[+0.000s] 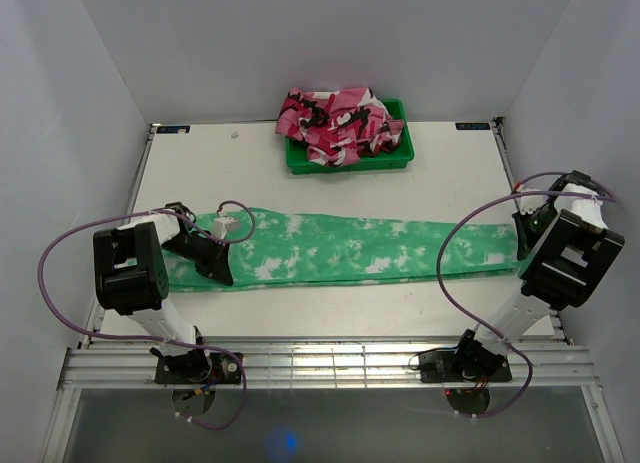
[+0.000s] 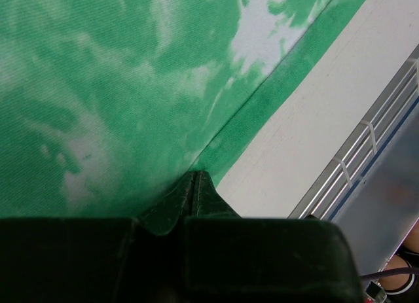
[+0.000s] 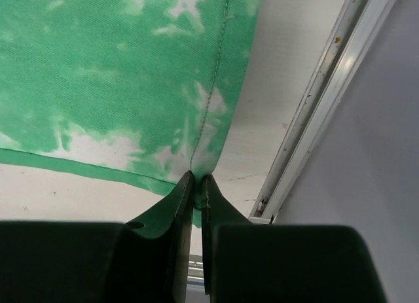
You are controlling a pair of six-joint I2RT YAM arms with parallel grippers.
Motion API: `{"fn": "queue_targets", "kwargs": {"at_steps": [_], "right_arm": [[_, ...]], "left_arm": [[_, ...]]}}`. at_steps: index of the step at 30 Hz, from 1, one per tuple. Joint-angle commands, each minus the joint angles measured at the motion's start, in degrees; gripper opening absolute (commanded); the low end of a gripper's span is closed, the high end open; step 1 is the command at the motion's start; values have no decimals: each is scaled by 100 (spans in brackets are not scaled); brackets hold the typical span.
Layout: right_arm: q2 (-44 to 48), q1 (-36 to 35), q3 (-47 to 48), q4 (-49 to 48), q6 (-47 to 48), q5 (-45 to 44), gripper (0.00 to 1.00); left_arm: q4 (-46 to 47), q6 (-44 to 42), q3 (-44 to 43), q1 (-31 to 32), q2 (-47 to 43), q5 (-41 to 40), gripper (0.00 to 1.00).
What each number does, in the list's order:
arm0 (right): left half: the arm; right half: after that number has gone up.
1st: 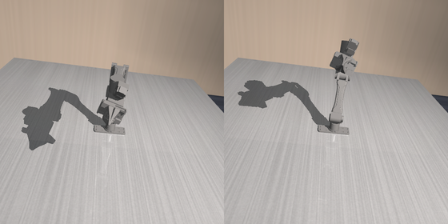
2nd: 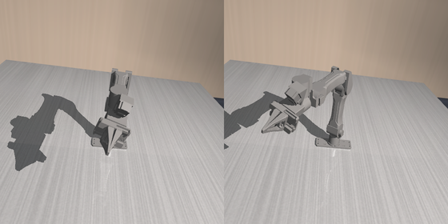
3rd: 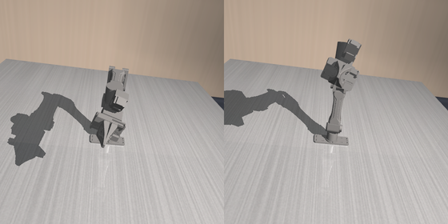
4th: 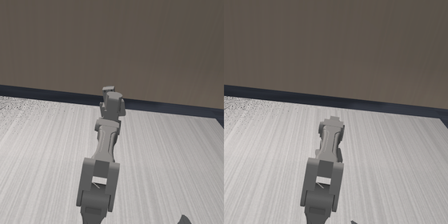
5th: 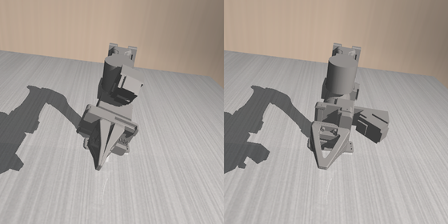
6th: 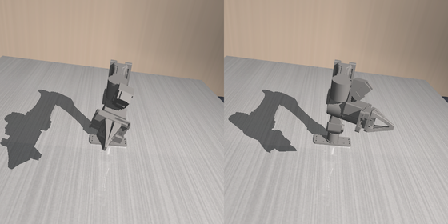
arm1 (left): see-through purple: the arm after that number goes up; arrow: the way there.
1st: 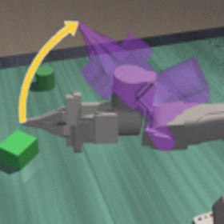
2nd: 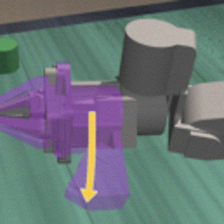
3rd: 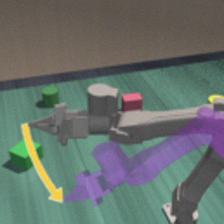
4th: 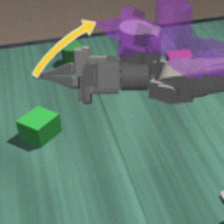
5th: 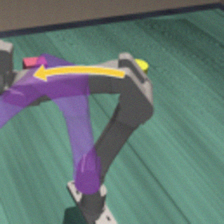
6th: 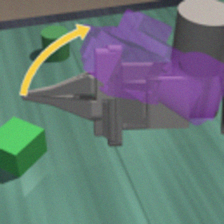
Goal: Fold and stack the trousers
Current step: Fold the trousers
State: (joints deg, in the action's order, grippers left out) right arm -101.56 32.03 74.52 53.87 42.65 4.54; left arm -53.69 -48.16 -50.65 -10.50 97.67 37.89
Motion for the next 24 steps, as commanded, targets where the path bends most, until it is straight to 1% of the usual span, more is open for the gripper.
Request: {"fn": "queue_targets", "kwargs": {"at_steps": [1,2,4,5,7,8,9,10,11,12,13,14,15,17,18,19,20,21,23,24], "right_arm": [[-250,75,-192,-578,94,-295,11],[-277,75,-201,-666,77,-295,22],[-312,66,-140,-684,50,-252,40],[-303,58,-96,-641,41,-182,51],[-207,-12,62,-588,32,-50,63],[-137,-56,115,-553,24,29,71],[-58,-152,150,-431,32,169,72],[126,-206,229,-360,32,327,72],[241,-293,256,-281,41,625,73],[337,-511,265,-141,85,793,73],[573,-635,239,-87,146,1099,73],[698,-802,195,-61,164,1215,73],[794,-1178,168,-43,112,1329,73],[1023,-1645,54,-43,-54,1576,71],[1059,-2143,10,-86,-299,1629,71],[1085,-2392,-42,-209,-423,1690,71],[1068,-2656,-165,-340,-599,1674,70],[1033,-3085,-236,-464,-757,1673,70],[823,-3508,-402,-823,-1109,1560,68],[744,-3772,-473,-964,-1197,1516,68]], "left_arm": [[1819,-677,117,-171,341,-2638,8],[1714,-668,47,-171,306,-2533,8],[1590,-686,-14,-171,218,-2348,14],[1425,-703,-84,-171,165,-2086,16],[1239,-738,-155,-172,-63,-1813,23],[1003,-756,-208,-163,-142,-1498,26],[879,-791,-321,-163,-343,-1330,30],[765,-809,-375,-163,-458,-1163,37],[555,-826,-436,-154,-572,-865,41],[448,-844,-576,-145,-704,-732,44],[360,-861,-647,-136,-923,-617,50],[168,-888,-726,-110,-1029,-520,51],[70,-905,-901,-110,-1117,-328,53],[-166,-862,-1077,-101,-1241,-160,56],[-238,-801,-1174,-101,-1259,6,56],[-317,-739,-1366,-101,-1224,95,56],[-430,-573,-1464,-101,-1206,174,56],[-397,-398,-1543,-101,-1189,236,56],[-91,33,-1684,-92,-1110,184,56],[7,461,-1746,-101,-1057,132,56]]}}
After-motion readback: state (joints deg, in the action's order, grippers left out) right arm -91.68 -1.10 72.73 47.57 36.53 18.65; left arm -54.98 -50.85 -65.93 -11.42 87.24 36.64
